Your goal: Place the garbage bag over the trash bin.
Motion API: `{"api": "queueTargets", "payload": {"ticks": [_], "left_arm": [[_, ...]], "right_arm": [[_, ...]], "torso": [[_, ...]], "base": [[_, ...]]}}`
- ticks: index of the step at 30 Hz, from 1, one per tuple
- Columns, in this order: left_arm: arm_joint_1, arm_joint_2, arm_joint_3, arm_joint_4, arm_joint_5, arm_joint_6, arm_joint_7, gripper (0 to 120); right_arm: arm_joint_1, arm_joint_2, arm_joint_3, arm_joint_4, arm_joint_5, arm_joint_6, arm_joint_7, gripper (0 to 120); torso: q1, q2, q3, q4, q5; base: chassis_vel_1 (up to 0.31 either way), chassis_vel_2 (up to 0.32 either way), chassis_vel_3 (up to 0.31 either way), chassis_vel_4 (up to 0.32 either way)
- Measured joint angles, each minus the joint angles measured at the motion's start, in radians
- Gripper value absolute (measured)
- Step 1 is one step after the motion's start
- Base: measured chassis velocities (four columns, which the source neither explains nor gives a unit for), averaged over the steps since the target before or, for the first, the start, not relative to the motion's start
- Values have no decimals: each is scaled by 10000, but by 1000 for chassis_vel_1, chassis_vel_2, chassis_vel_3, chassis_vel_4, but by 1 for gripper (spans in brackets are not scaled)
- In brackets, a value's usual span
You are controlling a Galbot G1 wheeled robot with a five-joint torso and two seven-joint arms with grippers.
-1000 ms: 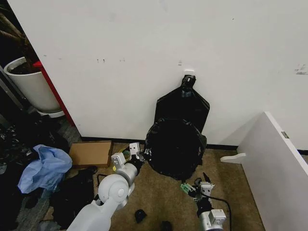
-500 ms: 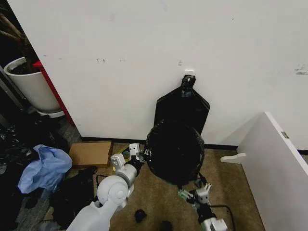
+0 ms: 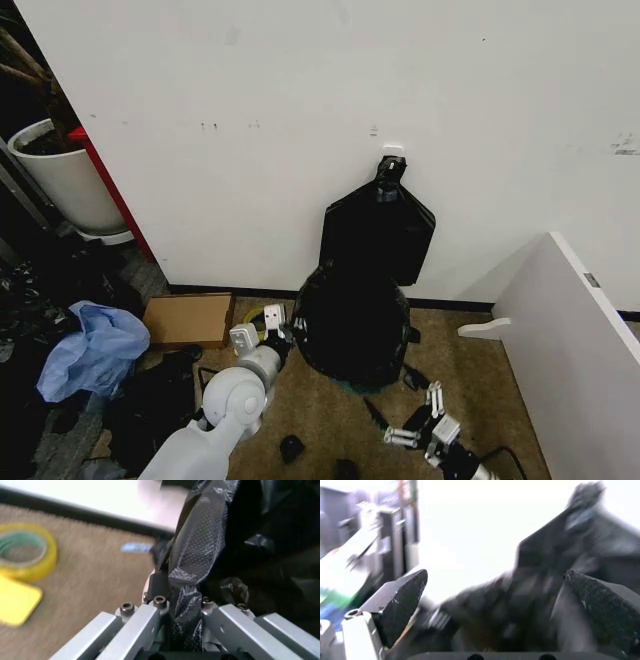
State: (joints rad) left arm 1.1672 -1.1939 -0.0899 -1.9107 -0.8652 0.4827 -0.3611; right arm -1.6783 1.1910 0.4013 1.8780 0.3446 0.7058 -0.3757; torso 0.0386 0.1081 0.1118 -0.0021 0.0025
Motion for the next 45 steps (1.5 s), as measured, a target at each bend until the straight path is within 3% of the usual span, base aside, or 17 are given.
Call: {"api": "queueTargets", "payload": {"ticks": [1,7,12,19,26,34,38,39,40,42,45], "left_arm": [[0,0,0,0,0,0,0,0],[39,-239,93,-125,-565,1924,-1125,0],[-201,-454,168,180,-801,2278,-1624,0],[-196,-512,141,444,-802,2312,-1662,1],[-10,-497,165,45,-676,2093,-1632,26],[523,-171,-77,-1375,-337,1673,-1637,52],[1236,139,-274,-1873,1348,-901,-809,68],[1236,139,-274,-1873,1348,-901,-809,68],[1678,188,-392,-1768,2817,-2940,-20,76],[2221,103,-780,-1526,4705,-5449,937,84],[2888,-45,-1487,-1466,5999,-7569,1578,94]], "right_arm": [[0,0,0,0,0,0,0,100],[921,251,-590,472,-1708,-784,3301,100],[982,305,-700,545,-2153,-1164,4114,100],[1150,226,-733,392,-2195,-1293,4264,100],[1272,169,-724,286,-2075,-1431,4346,100],[1469,181,-723,200,-1979,-1661,4699,100],[1532,343,-567,423,-1965,-2052,5158,100],[1532,343,-567,423,-1965,-2052,5158,100],[1540,553,-330,626,-2237,-2257,5429,100],[1438,834,-24,873,-2869,-2530,5726,100],[1098,1137,163,1179,-3698,-3261,6399,100]], "torso": [[0,0,0,0,0],[0,0,0,6,0],[0,0,0,0,0],[0,0,0,2,0],[0,0,0,2,0],[1,0,0,1,1],[0,0,-1,1,1],[0,0,-1,1,1],[0,0,0,5,1],[0,0,0,3,-4],[0,0,-1,2,1]], "base": [[0,0,0,0],[0,0,0,0],[0,0,0,0],[0,0,0,0],[0,0,0,0],[0,0,0,0],[0,0,0,0],[0,0,0,0],[0,0,0,0],[0,0,0,0],[0,0,0,0]]}}
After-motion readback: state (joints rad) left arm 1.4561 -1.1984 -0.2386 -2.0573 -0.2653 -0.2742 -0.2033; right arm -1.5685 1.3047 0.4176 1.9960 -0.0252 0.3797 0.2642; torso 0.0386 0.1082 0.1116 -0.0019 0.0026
